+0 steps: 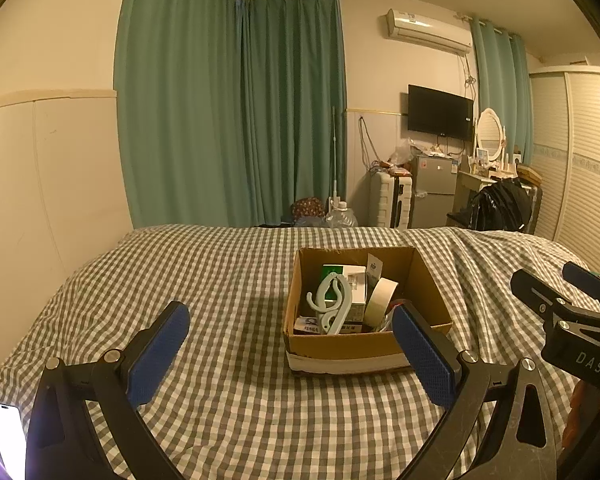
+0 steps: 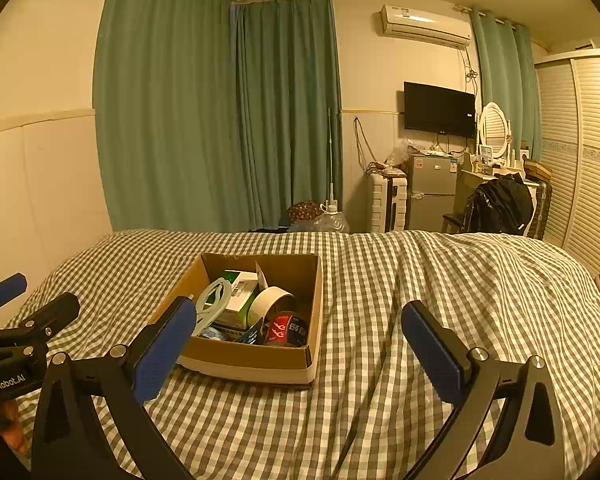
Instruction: Organize objects
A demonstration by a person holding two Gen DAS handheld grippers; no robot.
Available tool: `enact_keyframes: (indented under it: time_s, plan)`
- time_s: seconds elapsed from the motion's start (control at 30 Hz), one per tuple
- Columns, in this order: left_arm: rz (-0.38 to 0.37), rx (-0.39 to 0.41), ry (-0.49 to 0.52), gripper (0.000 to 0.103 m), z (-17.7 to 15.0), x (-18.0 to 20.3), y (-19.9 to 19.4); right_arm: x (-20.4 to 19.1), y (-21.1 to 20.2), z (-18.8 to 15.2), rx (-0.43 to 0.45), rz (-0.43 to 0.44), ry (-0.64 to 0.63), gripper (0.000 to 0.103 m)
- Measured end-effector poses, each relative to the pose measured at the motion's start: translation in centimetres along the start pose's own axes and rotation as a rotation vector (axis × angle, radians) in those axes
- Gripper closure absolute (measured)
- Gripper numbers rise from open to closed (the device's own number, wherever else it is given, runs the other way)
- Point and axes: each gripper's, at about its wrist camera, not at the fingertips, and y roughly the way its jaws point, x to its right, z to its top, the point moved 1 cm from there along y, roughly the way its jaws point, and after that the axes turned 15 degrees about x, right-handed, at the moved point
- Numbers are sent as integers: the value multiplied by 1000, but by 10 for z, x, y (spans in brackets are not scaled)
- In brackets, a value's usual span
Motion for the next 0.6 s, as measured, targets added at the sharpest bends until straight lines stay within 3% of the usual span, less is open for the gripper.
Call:
enact_keyframes:
  time_s: [0.6]
  plan:
    - [10, -2, -17, 0, -4, -5, 1, -2, 1, -4, -11, 3, -6, 0]
